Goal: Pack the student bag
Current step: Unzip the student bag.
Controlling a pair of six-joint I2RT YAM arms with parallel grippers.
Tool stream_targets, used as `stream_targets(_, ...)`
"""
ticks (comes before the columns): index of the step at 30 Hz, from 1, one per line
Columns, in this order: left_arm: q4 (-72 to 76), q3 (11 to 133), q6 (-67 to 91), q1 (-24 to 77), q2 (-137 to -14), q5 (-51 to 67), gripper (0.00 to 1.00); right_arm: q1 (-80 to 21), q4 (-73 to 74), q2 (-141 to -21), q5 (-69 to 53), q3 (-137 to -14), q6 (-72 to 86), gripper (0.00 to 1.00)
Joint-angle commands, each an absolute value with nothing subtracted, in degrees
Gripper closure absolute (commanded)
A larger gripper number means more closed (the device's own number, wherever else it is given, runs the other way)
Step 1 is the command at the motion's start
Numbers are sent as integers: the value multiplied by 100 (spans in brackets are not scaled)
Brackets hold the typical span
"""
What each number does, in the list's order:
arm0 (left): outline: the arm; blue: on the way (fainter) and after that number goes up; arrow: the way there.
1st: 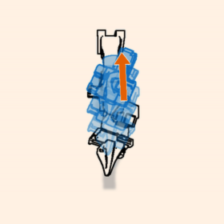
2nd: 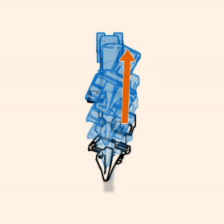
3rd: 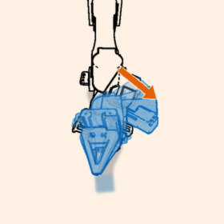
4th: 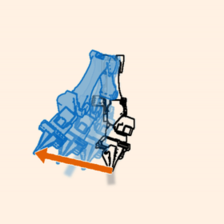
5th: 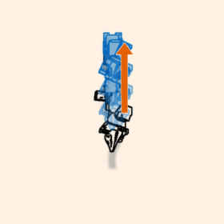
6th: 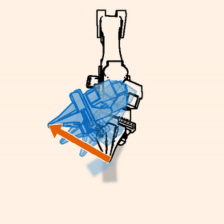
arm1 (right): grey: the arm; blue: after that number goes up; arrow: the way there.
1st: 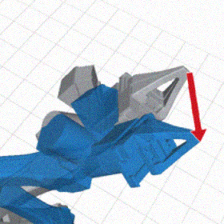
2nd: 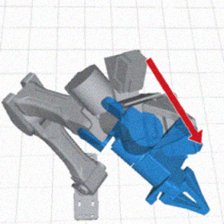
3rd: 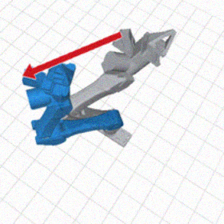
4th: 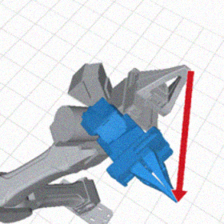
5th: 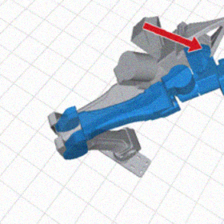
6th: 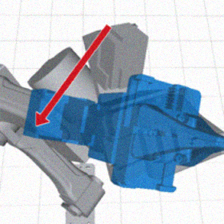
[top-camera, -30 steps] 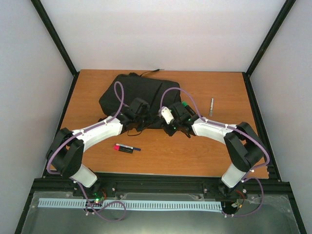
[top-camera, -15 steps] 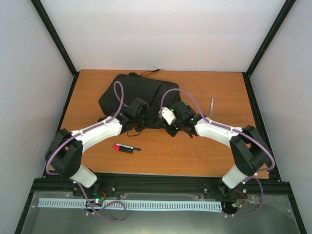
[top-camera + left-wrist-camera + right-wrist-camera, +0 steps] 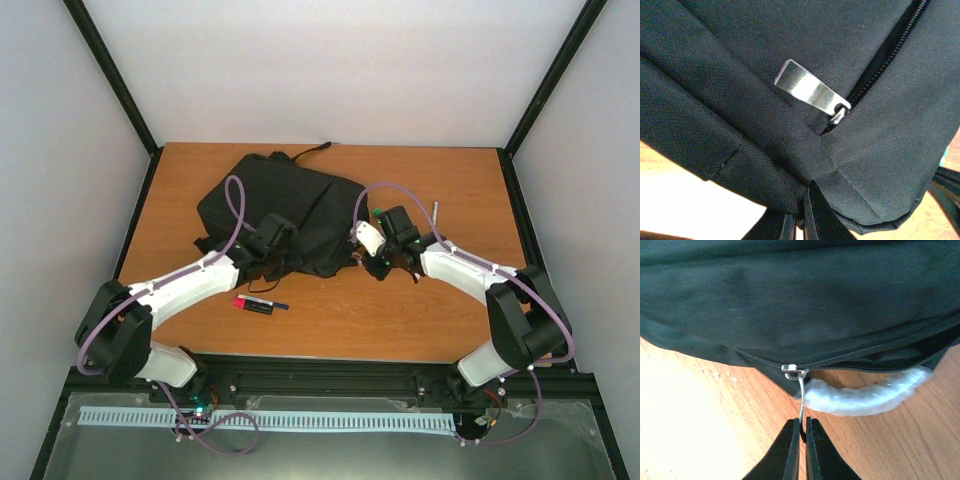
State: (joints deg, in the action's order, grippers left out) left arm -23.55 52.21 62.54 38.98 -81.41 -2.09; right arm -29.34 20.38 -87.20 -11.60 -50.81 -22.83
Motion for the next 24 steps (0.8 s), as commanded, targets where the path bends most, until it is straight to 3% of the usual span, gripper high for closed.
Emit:
stream_targets(1,-2713,5004,6002,3862,-7726,-632,99,-2692,2179,-8665,-934,-4988,-2601,97)
stream_targets(24,-3472,4162,5074,3345,-6685,-744,99,-2540,1310,-9074,-583,-5139,-3169,97)
